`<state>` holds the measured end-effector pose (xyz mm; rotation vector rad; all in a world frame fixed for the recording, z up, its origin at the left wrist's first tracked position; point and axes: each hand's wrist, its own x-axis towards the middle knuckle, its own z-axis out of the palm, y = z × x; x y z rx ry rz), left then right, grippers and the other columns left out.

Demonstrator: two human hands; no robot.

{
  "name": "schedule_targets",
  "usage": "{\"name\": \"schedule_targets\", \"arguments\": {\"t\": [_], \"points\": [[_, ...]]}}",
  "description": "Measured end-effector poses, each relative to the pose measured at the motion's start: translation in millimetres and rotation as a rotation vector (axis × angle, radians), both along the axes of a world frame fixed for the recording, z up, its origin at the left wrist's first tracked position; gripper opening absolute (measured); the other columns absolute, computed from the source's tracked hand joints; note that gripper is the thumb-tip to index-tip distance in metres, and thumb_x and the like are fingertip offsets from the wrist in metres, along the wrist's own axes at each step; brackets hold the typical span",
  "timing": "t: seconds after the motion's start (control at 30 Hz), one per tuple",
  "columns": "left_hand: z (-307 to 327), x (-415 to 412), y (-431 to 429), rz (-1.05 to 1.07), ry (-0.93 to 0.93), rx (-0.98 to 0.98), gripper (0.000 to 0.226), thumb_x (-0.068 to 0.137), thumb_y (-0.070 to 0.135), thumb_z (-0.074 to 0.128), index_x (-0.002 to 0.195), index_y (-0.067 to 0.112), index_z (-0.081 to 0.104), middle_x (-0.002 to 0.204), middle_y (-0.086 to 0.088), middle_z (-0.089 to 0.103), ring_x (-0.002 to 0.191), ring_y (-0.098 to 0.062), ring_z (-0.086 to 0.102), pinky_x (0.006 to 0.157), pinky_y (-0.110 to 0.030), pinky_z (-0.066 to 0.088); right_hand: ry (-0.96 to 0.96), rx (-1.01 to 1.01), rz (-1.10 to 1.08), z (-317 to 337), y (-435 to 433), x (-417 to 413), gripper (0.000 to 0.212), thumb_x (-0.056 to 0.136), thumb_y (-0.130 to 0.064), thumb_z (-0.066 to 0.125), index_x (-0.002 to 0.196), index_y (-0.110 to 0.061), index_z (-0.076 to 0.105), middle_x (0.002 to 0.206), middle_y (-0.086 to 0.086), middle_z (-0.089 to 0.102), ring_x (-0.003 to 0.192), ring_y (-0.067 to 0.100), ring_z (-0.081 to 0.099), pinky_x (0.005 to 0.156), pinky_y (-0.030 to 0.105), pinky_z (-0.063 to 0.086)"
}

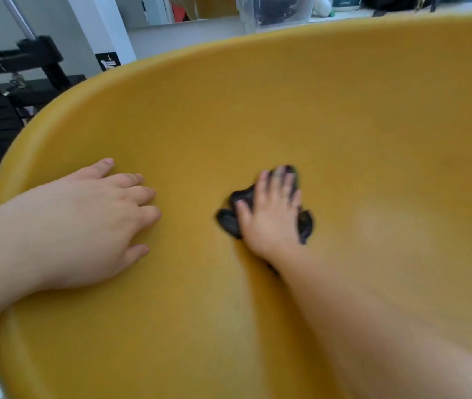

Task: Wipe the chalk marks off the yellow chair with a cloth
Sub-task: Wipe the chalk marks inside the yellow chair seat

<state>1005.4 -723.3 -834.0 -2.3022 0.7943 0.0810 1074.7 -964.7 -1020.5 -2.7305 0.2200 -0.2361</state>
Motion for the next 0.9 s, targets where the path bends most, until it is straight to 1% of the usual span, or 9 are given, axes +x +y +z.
{"name": "schedule_targets", "arguments": {"t": [0.13, 0.2, 0.27, 0.33, 0.43, 0.57, 0.67, 0.8, 0.9], "points": [[-2, -3, -2, -0.062, 0.002, 0.007, 0.052, 0.077, 0.054, 0.036, 0.090, 0.025, 0.078, 0.104, -0.001, 0.075, 0.104, -0.027, 0.071, 0.096, -0.060, 0.048, 0.035, 0.110, 0.512, 14, 59, -63, 0.080, 0.099, -0.063, 0.015, 0.162, -0.020, -0.010, 0.167, 0.004, -0.026, 0.152, 0.021, -0.029, 0.125, 0.048, -0.011], [1, -5, -3, -0.075, -0.042, -0.076, 0.052, 0.079, 0.055, 0.035, 0.087, 0.024, 0.077, 0.098, 0.000, 0.075, 0.101, -0.025, 0.071, 0.097, -0.058, 0.050, 0.066, 0.008, 0.786, 11, 34, -103, 0.082, 0.100, -0.065, 0.025, 0.162, -0.025, -0.012, 0.166, -0.002, -0.029, 0.150, 0.015, -0.033, 0.124, 0.044, -0.016], [3, -6, -3, -0.041, -0.084, -0.160, 0.056, 0.080, 0.055, 0.032, 0.089, 0.021, 0.076, 0.096, -0.001, 0.074, 0.101, -0.027, 0.069, 0.100, -0.059, 0.047, 0.145, -0.141, 0.927, 3, -8, -123, 0.090, 0.098, -0.073, 0.030, 0.160, -0.028, -0.017, 0.164, -0.006, -0.032, 0.149, 0.012, -0.034, 0.122, 0.042, -0.021], [5, -6, -1, -0.047, -0.156, -0.191, 0.059, 0.081, 0.054, 0.032, 0.092, 0.018, 0.077, 0.099, -0.005, 0.073, 0.106, -0.031, 0.067, 0.103, -0.062, 0.042, 0.225, -0.294, 0.798, -9, -53, -108, 0.100, 0.089, -0.087, 0.021, 0.156, -0.029, -0.026, 0.161, -0.007, -0.039, 0.147, 0.012, -0.038, 0.123, 0.046, -0.016], [18, 4, 2, -0.094, -0.252, -0.157, 0.058, 0.082, 0.052, 0.035, 0.099, 0.016, 0.078, 0.117, -0.012, 0.071, 0.120, -0.035, 0.062, 0.107, -0.066, 0.034, 0.149, -0.308, 0.360, -14, -97, -44, 0.104, 0.082, -0.090, -0.004, 0.157, -0.022, -0.024, 0.161, 0.001, -0.037, 0.150, 0.019, -0.034, 0.125, 0.052, -0.007], [46, 26, 7, -0.124, -0.347, -0.264, 0.060, 0.092, 0.056, 0.031, 0.121, 0.021, 0.070, 0.138, -0.012, 0.060, 0.132, -0.035, 0.052, 0.113, -0.061, 0.030, -0.128, -0.204, 0.088, -8, -84, 22, 0.094, 0.094, -0.075, 0.012, 0.161, -0.012, -0.011, 0.167, 0.008, -0.023, 0.154, 0.026, -0.023, 0.125, 0.053, -0.009], [52, 33, 11, -0.110, -0.456, -0.599, 0.061, 0.097, 0.052, 0.030, 0.136, 0.014, 0.059, 0.142, -0.015, 0.055, 0.132, -0.036, 0.048, 0.112, -0.053, 0.032, -0.188, -0.023, -0.043, 10, -41, 49, 0.092, 0.100, -0.069, 0.020, 0.160, -0.007, -0.012, 0.167, 0.014, -0.022, 0.154, 0.033, -0.022, 0.124, 0.056, -0.009], [45, 28, 18, 0.000, -0.513, -1.211, 0.053, 0.097, 0.036, 0.032, 0.135, 0.006, 0.054, 0.129, -0.010, 0.058, 0.122, -0.024, 0.051, 0.101, -0.032, 0.037, -0.239, 0.203, 0.115, 51, 50, 60, 0.087, 0.102, -0.062, 0.017, 0.159, -0.006, -0.015, 0.165, 0.016, -0.028, 0.152, 0.033, -0.026, 0.123, 0.056, -0.011], [42, 25, 22, -0.010, -0.553, -1.363, 0.046, 0.097, 0.027, 0.032, 0.132, 0.005, 0.054, 0.122, -0.002, 0.056, 0.114, -0.016, 0.052, 0.096, -0.027, 0.043, -0.279, 0.328, 0.467, 78, 114, 30, 0.084, 0.100, -0.061, 0.013, 0.160, -0.010, -0.016, 0.166, 0.010, -0.029, 0.152, 0.024, -0.030, 0.124, 0.050, -0.014]]}}
